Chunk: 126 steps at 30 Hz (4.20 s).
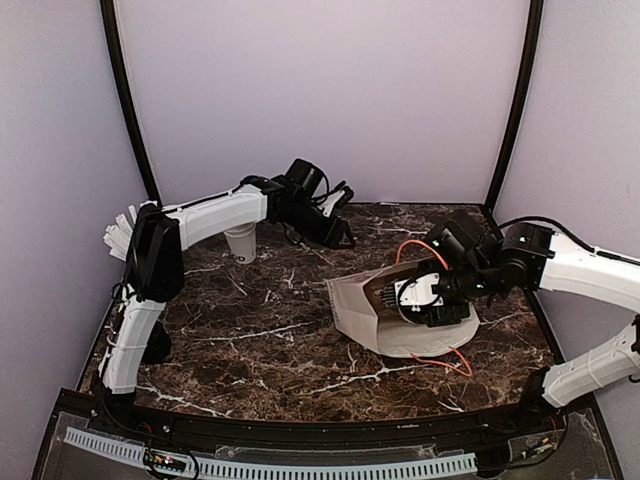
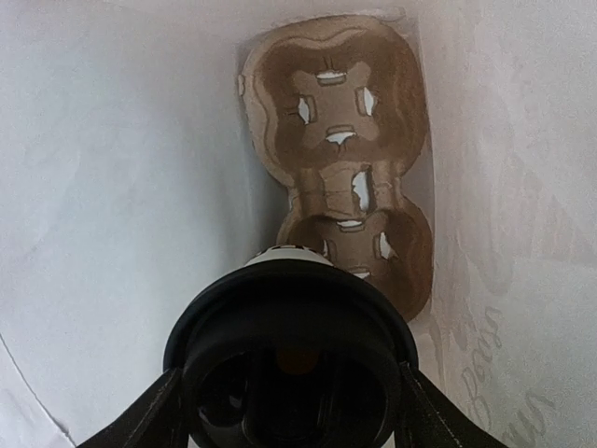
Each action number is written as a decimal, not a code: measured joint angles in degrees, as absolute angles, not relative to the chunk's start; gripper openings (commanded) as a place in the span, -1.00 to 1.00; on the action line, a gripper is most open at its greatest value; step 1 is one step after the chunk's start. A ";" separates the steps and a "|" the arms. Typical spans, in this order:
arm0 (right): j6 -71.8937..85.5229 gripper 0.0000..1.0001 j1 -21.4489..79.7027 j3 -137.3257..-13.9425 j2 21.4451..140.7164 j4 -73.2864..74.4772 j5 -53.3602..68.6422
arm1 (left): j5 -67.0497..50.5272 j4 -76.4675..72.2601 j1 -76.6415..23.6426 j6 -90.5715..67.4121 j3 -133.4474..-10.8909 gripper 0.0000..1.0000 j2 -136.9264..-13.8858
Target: Pack the takeout coffee
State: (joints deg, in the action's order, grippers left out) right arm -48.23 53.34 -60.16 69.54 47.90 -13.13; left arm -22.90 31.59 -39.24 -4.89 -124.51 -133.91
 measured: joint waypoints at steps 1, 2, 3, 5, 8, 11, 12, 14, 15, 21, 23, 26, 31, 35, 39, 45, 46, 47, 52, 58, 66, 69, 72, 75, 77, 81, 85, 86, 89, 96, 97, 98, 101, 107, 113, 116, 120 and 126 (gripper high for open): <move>-48.42 0.06 53.45 -59.94 69.71 47.97 -13.06 | -23.27 31.44 -39.40 -5.10 -124.09 0.14 -134.98; -48.62 0.06 53.56 -59.94 69.93 47.94 -13.04 | -23.70 31.07 -39.53 -5.48 -123.13 0.14 -135.70; -48.93 0.06 53.74 -60.10 70.22 47.81 -12.99 | -24.10 30.85 -39.55 -5.82 -122.41 0.14 -135.87; -49.47 0.06 53.78 -60.75 70.74 47.86 -13.08 | -25.26 29.30 -39.68 -6.66 -120.86 0.14 -135.81; -50.13 0.05 53.80 -62.96 72.12 48.56 -12.95 | -27.35 25.63 -39.83 -7.86 -118.48 0.13 -135.31; -50.35 0.03 53.80 -65.08 73.76 49.36 -12.56 | -29.19 23.05 -40.03 -8.54 -116.16 0.13 -135.13; -50.33 0.03 53.80 -65.45 74.22 49.41 -12.43 | -29.78 22.28 -40.07 -8.73 -115.37 0.14 -135.13; -50.30 0.02 53.80 -65.69 75.07 49.56 -12.29 | -30.87 21.21 -40.07 -9.21 -114.04 0.14 -135.13; -50.28 0.02 53.80 -65.69 75.44 49.63 -12.29 | -31.35 20.91 -40.07 -9.39 -113.69 0.14 -135.13; -50.35 0.01 53.82 -65.67 76.18 49.74 -13.85 | -35.27 18.85 -40.14 -10.26 -113.19 0.13 -135.13; -50.30 0.01 53.82 -65.45 76.07 49.67 -14.24 | -36.47 18.79 -40.18 -10.31 -113.08 0.13 -135.13; -50.30 0.03 53.82 -63.83 74.81 49.19 -14.46 | -38.04 18.28 -40.25 -10.39 -112.42 0.13 -135.11; -51.03 0.14 53.84 -59.22 69.76 46.94 -15.31 | -40.36 17.02 -40.71 -11.20 -110.61 0.14 -135.13; -54.11 0.15 53.87 -54.68 64.45 42.06 -16.62 | -41.89 15.77 -40.95 -11.42 -110.19 0.14 -135.13; -55.94 0.14 53.84 -53.30 64.05 38.22 -18.74 | -43.40 14.35 -41.06 -11.66 -109.97 0.14 -135.13; -56.55 0.11 53.71 -50.85 64.27 34.26 -19.79 | -45.10 13.34 -41.04 -12.25 -109.30 0.15 -135.13; -56.73 0.11 53.60 -50.33 64.07 33.36 -19.77 | -45.36 13.30 -41.04 -12.27 -109.30 0.15 -135.13; -56.90 0.11 53.47 -49.74 63.79 32.51 -19.77 | -45.60 13.28 -41.04 -12.29 -109.30 0.14 -135.13; -58.67 0.10 53.06 -46.59 61.19 29.87 -19.22 | -46.92 13.28 -41.06 -12.38 -109.30 0.15 -135.13; -59.79 0.10 52.42 -45.67 61.60 28.08 -19.20 | -48.25 13.28 -41.06 -12.38 -109.30 0.14 -135.11; -61.47 0.10 50.41 -45.67 64.60 24.27 -18.74 | -49.15 13.26 -41.04 -12.38 -109.32 0.14 -135.13; -61.84 0.10 49.30 -46.00 65.91 23.55 -17.82 | -49.17 13.37 -41.04 -12.36 -109.43 0.15 -135.22; -61.87 0.10 47.83 -47.51 67.64 23.86 -16.27 | -49.12 13.34 -40.93 -12.47 -109.69 0.15 -135.57; -61.67 0.10 46.13 -49.91 69.49 24.99 -14.04 | -49.10 13.37 -39.88 -12.95 -109.86 0.18 -135.85; -61.63 0.10 44.91 -51.79 71.02 25.80 -12.56 | -49.06 13.47 -38.98 -13.39 -110.34 0.19 -136.05; -61.84 0.10 42.85 -55.72 74.32 27.81 -9.63 | -48.77 13.56 -36.36 -13.80 -111.11 0.20 -136.07; -62.15 0.09 40.18 -61.67 79.40 31.24 -6.35 | -47.88 14.50 -33.63 -13.52 -111.31 0.21 -135.85; -62.26 0.09 39.42 -63.51 81.10 32.03 -5.61 | -47.44 15.11 -33.01 -13.26 -111.31 0.21 -135.72; -62.50 0.09 36.99 -69.08 86.37 34.13 -3.57 | -46.28 16.38 -32.32 -12.64 -110.89 0.21 -134.72; -62.22 0.08 32.49 -84.23 98.13 41.28 0.80 | -44.45 16.88 -32.58 -12.05 -106.59 0.23 -127.68; -62.11 0.08 31.99 -86.70 99.92 42.54 1.52 | -44.01 16.95 -32.58 -12.01 -106.21 0.23 -126.61; -62.04 0.08 31.46 -89.27 101.71 43.90 2.07 | -43.57 16.95 -32.53 -11.97 -105.93 0.23 -125.56; -62.08 0.08 30.17 -96.79 106.87 47.55 3.86 | -42.28 17.04 -32.10 -11.90 -104.81 0.24 -122.76; -62.78 0.08 28.95 -109.06 115.59 53.36 6.09 | -40.75 18.24 -31.00 -11.51 -102.32 0.25 -118.13; -63.22 0.09 28.60 -117.99 121.73 57.04 6.48 | -39.44 19.44 -30.74 -11.09 -98.72 0.25 -114.76; -63.64 0.09 28.51 -119.57 122.74 57.89 6.61 | -38.68 19.90 -30.74 -11.09 -97.32 0.25 -113.30; -64.25 0.09 28.47 -123.22 124.86 59.88 6.96 | -38.26 19.99 -30.74 -11.11 -95.98 0.26 -111.85; -65.56 0.07 28.45 -130.13 129.56 62.63 7.51 | -37.82 20.05 -30.74 -11.11 -93.86 0.26 -109.73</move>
State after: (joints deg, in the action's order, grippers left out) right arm -65.56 28.45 -130.13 129.56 62.63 7.51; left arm -37.82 20.05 -30.74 -11.11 -93.86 -109.73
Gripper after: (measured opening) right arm 0.697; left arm 0.630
